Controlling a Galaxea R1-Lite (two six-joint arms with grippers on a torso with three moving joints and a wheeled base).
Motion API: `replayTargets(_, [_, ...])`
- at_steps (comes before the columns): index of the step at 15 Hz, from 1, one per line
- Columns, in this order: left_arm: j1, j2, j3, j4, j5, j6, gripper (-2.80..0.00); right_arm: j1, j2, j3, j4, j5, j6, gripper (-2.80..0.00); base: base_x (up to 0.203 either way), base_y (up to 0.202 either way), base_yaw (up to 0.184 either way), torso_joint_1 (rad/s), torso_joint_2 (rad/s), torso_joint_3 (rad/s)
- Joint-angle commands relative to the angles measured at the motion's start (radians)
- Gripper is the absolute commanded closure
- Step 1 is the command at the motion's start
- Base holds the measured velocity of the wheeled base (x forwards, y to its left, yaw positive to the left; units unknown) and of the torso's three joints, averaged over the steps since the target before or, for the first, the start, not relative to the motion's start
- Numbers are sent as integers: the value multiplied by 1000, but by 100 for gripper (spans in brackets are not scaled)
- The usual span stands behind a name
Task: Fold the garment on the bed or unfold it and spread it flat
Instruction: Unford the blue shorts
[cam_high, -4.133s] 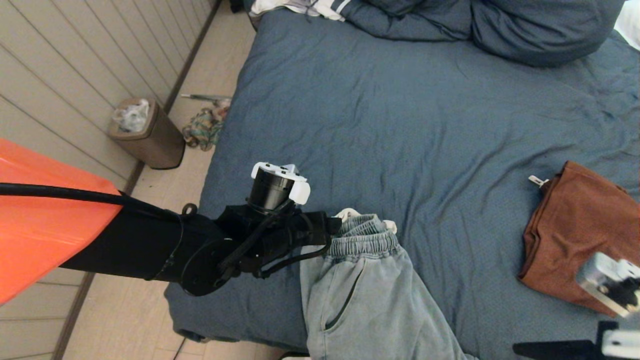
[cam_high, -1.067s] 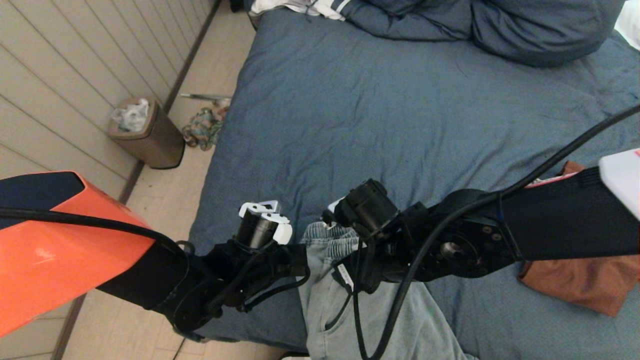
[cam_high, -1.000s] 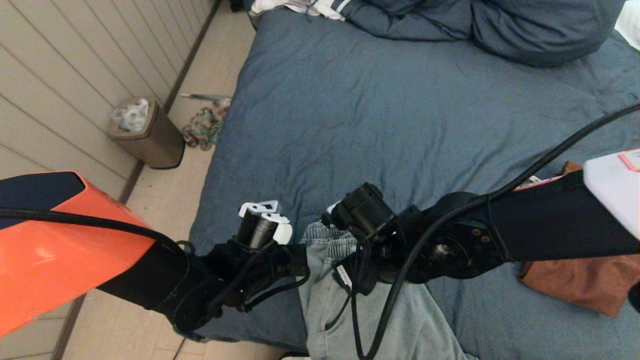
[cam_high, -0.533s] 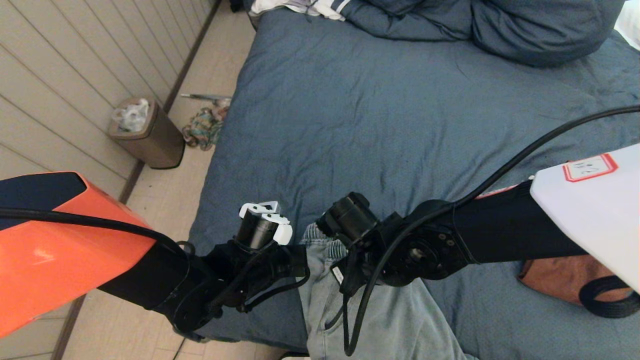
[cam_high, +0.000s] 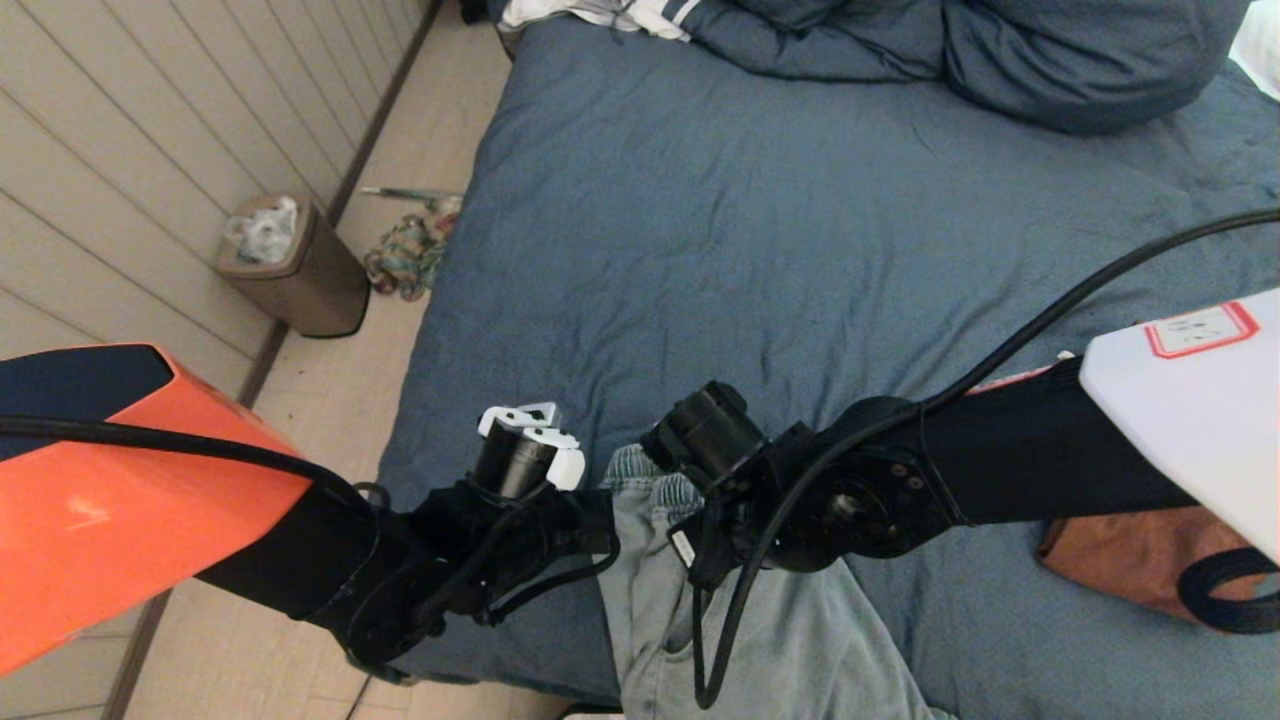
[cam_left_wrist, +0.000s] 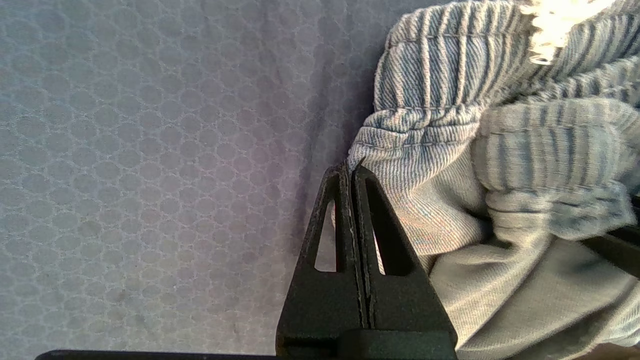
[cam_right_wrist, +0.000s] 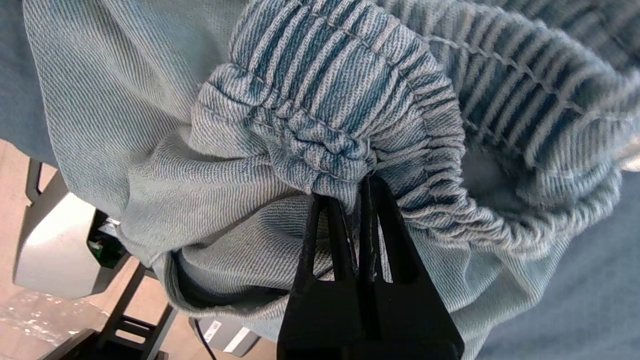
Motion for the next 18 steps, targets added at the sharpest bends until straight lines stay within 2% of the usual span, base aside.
replayTargets(1, [0, -6, 0, -4, 2, -4, 0, -3, -68, 52, -18, -3, 17, 0, 0, 0, 0, 0, 0, 0])
replayTargets(5, [11, -59, 0, -3, 6, -2, 0, -62, -199, 138, -80, 0, 24, 0, 0, 0, 0, 0, 0, 0])
replayTargets(9, [87, -156, -12, 13, 3, 6, 0, -191, -308, 178, -86, 13, 24, 0, 0, 0, 0, 0, 0, 0])
replayTargets(15, [106, -180, -17, 39, 1, 8, 0, -226, -353, 207, -86, 31, 26, 0, 0, 0, 0, 0, 0, 0])
replayTargets(18, [104, -176, -14, 39, 0, 8, 0, -359, -363, 229, -86, 58, 17, 0, 0, 0, 0, 0, 0, 0])
